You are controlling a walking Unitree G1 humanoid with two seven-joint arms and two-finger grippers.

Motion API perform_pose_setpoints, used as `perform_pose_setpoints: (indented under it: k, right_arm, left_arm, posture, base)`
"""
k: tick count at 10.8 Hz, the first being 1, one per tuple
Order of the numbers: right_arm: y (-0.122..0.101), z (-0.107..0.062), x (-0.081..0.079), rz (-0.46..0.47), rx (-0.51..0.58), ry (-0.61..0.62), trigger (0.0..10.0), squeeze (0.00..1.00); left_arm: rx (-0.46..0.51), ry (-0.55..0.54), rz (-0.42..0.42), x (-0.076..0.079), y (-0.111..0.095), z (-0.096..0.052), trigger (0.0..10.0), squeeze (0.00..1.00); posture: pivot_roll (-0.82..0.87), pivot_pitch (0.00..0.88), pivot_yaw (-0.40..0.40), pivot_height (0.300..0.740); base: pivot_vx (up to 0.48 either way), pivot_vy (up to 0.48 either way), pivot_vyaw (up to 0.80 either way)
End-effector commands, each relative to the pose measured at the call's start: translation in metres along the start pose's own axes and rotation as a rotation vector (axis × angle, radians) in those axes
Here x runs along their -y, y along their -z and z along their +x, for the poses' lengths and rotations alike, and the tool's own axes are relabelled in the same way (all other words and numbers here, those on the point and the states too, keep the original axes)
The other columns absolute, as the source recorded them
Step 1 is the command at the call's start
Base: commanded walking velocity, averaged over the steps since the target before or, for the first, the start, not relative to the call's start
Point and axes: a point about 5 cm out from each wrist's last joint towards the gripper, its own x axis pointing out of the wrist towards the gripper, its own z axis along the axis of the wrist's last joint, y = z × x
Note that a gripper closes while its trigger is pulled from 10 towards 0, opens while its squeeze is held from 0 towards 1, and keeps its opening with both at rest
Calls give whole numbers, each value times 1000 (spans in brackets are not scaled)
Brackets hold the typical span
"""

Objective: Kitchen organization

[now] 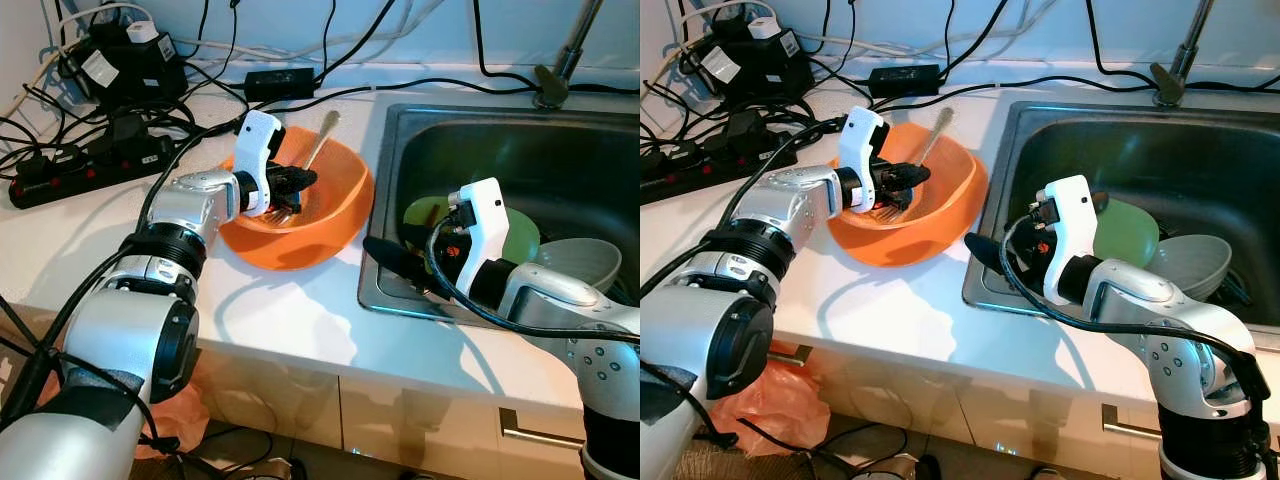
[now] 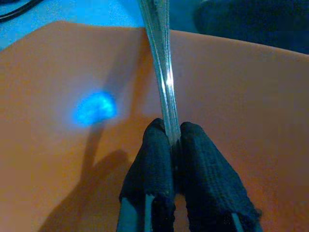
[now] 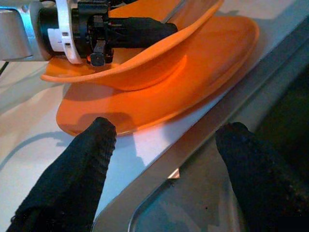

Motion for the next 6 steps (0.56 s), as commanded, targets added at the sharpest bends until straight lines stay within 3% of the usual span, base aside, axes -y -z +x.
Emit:
perform_pose_setpoints:
  k: [1,3,6]
  right_arm:
    - [-2,0,0,-9,6,-4,10000,0]
    - [-4,0,1,-16,11,-4,10000,0]
    - [-18,-3,-1,-68,84,-28,10000,0]
  left_arm:
    - [-9,9,22,1,-6,0,0,0]
    - [8,5,55,2,-10,1,0,0]
    - [92,28,172,12,-34,4,0,0]
  posture:
    - [-5,92,123,740]
    - [-6,88,120,740]
    - [-11,70,119,740]
  base:
    - [0,0,0]
    - [0,0,0]
    - [0,0,0]
